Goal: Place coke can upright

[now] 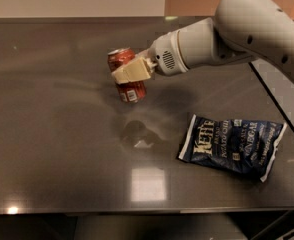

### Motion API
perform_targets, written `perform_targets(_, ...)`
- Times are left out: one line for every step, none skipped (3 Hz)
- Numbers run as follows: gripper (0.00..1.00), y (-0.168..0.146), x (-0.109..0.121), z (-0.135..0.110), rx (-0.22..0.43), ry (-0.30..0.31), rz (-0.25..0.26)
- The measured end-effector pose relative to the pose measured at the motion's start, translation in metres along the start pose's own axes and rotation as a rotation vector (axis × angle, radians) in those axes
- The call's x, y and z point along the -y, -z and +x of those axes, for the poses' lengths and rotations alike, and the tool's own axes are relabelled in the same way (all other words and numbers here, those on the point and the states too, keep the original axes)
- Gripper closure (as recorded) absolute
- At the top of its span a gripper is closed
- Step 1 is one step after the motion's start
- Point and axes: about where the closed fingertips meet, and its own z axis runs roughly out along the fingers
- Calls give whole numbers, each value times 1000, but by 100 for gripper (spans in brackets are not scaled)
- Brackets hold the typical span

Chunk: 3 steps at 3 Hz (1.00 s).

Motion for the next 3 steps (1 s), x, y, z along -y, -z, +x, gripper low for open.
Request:
perform_targets(100, -5, 3, 8, -5, 191, 55)
perform_targets(100, -9, 11, 9, 44, 253, 112)
perform_targets(100, -9, 16, 6, 109, 262, 123)
